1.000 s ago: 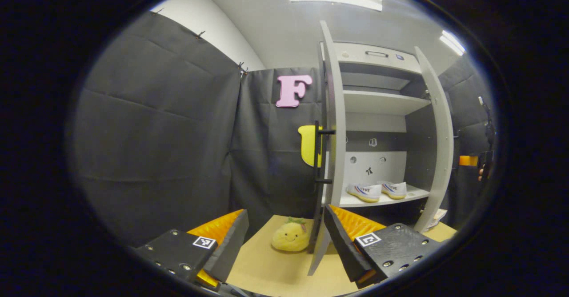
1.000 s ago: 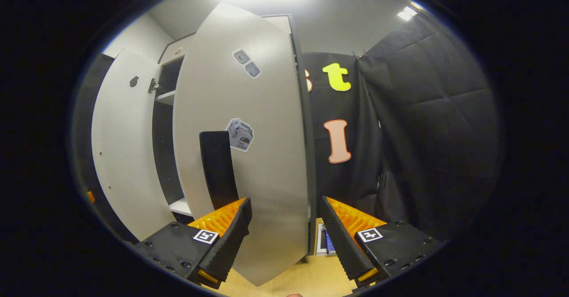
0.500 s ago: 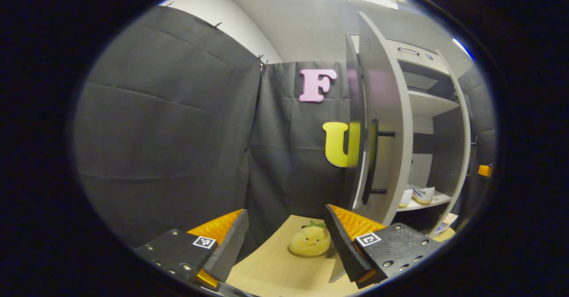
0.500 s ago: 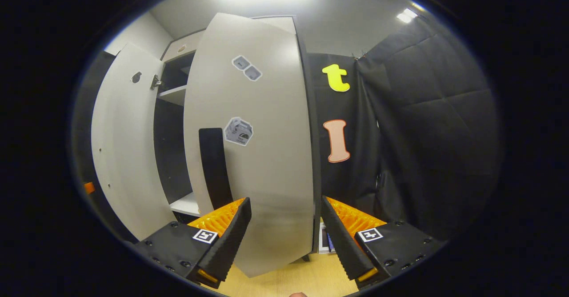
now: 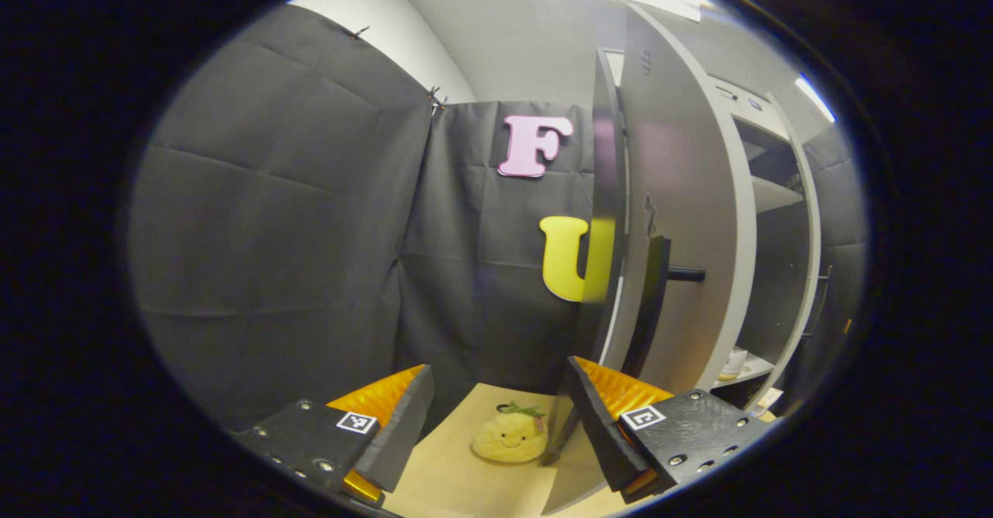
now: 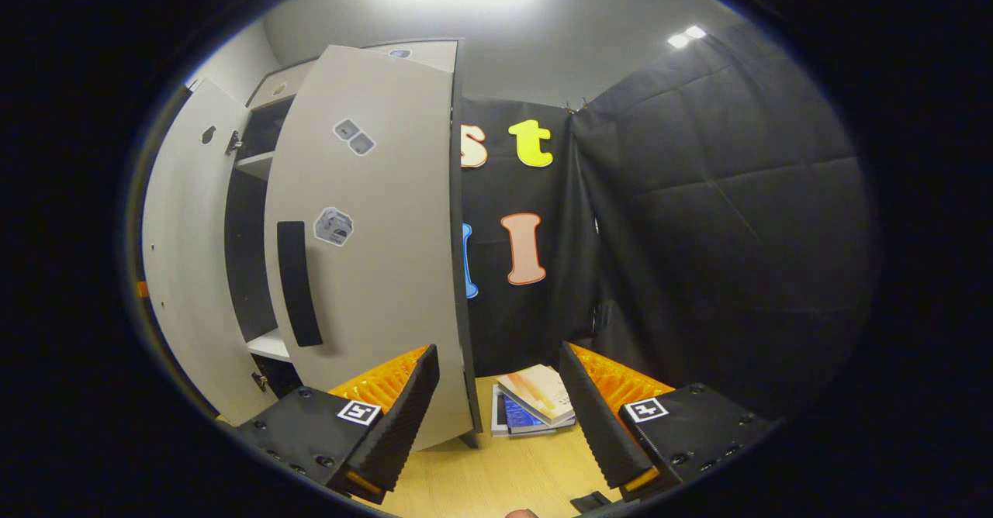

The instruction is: Grab one shoe with the right hand and put it into the shoe cabinet, grab the other shoe with the left hand and put it into the shoe cabinet; then close the right door with the right hand and the left door with the left hand.

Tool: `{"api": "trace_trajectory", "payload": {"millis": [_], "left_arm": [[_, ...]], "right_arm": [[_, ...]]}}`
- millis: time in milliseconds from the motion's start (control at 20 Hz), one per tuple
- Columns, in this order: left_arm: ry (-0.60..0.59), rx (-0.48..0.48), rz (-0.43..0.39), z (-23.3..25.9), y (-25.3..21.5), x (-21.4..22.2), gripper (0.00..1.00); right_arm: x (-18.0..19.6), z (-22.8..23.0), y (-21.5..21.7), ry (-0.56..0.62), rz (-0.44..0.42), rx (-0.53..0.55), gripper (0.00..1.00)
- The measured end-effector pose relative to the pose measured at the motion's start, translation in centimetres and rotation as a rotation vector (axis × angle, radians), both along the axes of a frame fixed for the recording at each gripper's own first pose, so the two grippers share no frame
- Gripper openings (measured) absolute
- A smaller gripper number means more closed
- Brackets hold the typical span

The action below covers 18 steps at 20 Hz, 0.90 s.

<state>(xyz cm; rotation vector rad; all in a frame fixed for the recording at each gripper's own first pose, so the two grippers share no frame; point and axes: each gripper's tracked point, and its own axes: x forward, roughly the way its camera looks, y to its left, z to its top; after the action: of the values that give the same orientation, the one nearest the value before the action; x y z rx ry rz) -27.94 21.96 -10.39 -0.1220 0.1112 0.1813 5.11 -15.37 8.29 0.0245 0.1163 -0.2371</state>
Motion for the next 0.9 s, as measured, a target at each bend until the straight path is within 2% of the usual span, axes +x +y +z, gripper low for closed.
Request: {"api": "trace_trajectory", "payload": {"millis": [400, 900], "left_arm": [[-0.017, 0.145, 0.007, 2.3, -2.7, 0.1, 0.92], [-0.035, 0.098, -0.081, 2.3, -10.8, 0.8, 0.93]], "right_arm": [[-0.6, -1.4, -2.6, 0.019, -0.007, -0.003, 0.98], [-0.2, -2.9, -3.5, 0.049, 0.05, 0.005, 0.98]]}}
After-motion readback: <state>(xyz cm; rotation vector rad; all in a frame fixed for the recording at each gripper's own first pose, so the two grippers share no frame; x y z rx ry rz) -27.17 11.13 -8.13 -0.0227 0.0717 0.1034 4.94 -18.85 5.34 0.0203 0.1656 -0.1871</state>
